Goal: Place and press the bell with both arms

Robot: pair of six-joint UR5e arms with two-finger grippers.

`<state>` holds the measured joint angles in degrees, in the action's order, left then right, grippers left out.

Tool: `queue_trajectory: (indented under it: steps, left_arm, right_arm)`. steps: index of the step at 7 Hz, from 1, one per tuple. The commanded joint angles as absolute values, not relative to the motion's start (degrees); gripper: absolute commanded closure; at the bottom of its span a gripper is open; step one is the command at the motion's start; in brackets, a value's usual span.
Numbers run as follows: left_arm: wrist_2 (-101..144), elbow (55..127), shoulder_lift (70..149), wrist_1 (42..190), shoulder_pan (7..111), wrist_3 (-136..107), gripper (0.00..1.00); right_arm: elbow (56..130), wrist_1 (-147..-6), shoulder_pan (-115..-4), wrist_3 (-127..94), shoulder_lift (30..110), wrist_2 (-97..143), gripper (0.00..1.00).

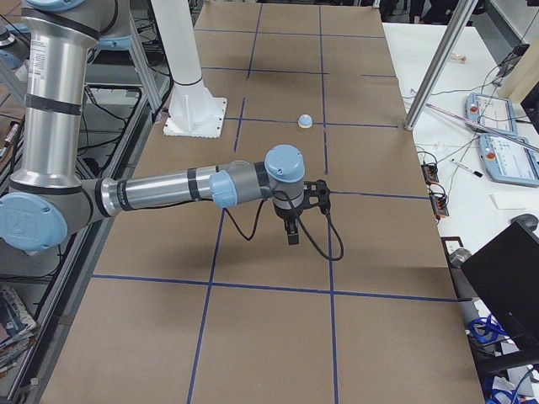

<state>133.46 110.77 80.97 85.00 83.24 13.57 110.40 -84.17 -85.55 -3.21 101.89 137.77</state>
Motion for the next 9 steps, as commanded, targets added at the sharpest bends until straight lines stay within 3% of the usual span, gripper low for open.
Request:
queue_trajectory:
  steps: [1,9]
  left_arm:
    - [134.29,104.61,79.72,85.43,89.89,15.82,0.00]
    - [134.47,105.90,75.67,86.66,90.00,15.82,0.00]
  right_arm:
    - [110.91,-84.29,-87.98,1.41,105.02,137.64,0.00]
    - [111.53,-85.60,-86.49,0.62,106.61,136.76,0.00]
